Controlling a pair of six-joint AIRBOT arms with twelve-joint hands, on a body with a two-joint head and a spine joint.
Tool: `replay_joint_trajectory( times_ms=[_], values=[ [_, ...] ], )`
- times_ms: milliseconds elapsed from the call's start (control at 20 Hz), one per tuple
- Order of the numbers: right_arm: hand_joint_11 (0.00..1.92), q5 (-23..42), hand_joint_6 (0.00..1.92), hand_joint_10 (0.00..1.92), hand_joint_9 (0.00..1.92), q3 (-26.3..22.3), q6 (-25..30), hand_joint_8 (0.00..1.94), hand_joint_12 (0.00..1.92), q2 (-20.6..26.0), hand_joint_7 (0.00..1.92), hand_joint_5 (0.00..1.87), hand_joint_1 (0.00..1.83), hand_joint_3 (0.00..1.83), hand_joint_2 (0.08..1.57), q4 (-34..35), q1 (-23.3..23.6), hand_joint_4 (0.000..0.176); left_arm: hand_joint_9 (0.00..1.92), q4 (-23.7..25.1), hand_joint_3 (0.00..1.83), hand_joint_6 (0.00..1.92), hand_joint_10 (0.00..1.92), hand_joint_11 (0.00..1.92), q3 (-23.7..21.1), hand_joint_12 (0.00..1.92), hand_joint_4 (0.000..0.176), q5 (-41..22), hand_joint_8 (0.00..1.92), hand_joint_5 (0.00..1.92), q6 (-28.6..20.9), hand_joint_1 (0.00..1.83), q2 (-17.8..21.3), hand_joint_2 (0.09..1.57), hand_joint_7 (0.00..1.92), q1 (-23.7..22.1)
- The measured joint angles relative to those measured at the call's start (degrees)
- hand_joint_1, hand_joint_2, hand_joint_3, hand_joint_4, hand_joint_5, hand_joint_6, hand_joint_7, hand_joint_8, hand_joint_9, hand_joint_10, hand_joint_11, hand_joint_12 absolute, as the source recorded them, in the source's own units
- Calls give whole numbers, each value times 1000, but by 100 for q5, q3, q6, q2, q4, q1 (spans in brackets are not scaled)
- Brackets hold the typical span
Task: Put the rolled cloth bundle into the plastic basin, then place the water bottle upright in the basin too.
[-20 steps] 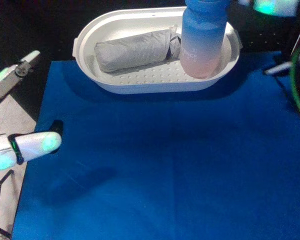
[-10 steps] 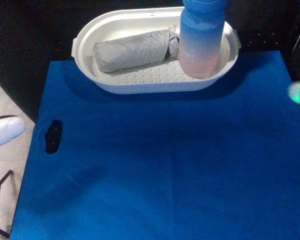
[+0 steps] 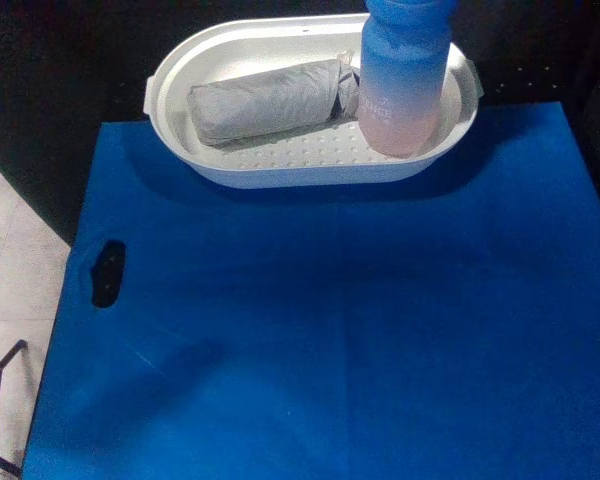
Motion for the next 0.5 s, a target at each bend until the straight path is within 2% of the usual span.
replay_joint_trajectory(
  times_ms=[500],
  values=[
    [26, -4, 4, 4, 49, 0, 0, 4, 12, -13, 110, 105, 250, 0, 1205, 37, -4, 176, 0, -79, 14, 0, 0, 35, 0, 22, 176, -4, 0, 0, -2, 0, 0, 1098, 0, -2]
  ],
)
